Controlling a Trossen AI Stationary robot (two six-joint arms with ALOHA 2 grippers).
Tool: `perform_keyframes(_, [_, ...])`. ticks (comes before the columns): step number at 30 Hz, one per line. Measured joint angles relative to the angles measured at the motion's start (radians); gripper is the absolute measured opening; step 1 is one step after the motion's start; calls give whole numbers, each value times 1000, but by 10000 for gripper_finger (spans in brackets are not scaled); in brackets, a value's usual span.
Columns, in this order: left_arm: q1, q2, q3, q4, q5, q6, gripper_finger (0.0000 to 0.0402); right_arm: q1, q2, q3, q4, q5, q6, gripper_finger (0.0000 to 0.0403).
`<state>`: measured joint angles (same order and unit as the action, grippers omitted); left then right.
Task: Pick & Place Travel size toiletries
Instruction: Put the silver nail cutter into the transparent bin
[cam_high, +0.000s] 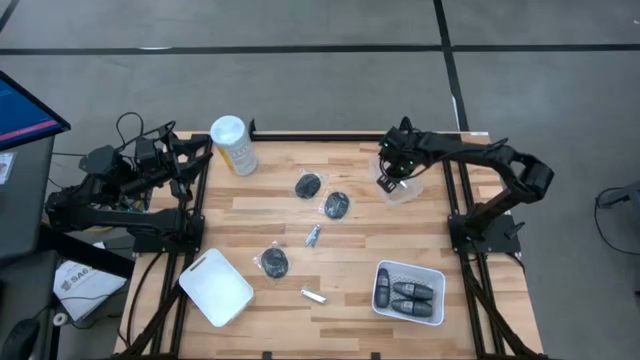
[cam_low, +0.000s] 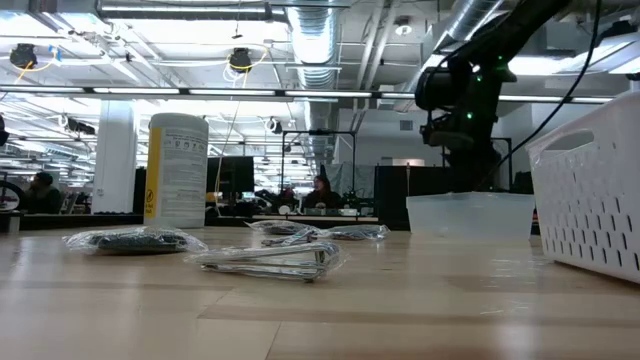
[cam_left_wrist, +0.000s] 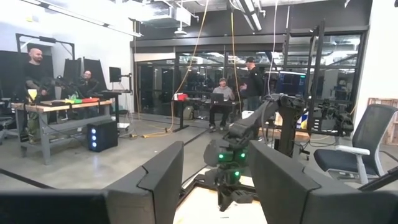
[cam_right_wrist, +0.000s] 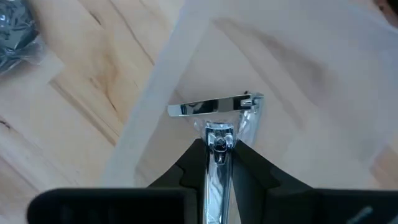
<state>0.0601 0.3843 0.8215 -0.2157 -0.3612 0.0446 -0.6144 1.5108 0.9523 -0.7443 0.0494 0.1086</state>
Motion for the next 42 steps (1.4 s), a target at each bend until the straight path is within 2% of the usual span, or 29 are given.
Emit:
perform_keyframes(11, [0, 0, 0, 0, -6, 0, 177, 18, 0, -59, 90, 0, 69, 59])
perform_keyframes(26, [0, 0, 0, 3, -6, 0, 177, 17, -1, -41, 50, -4, 64, 89])
perform_keyframes(31, [0, 0, 0, 5, -6, 0, 177, 22, -36, 133, -89, -4, -32, 132])
perform_keyframes(35, [0, 0, 0, 7, -6, 0, 177, 49, -52, 317, -102, 0, -57, 178])
perform_keyframes(39, [0, 0, 0, 8, -6, 0, 177, 121, -29, 478, -82, 1, -114, 220])
perform_keyframes(42, [0, 0, 0, 8, -6, 0, 177, 193, 21, 571, -89, -2, -170, 234])
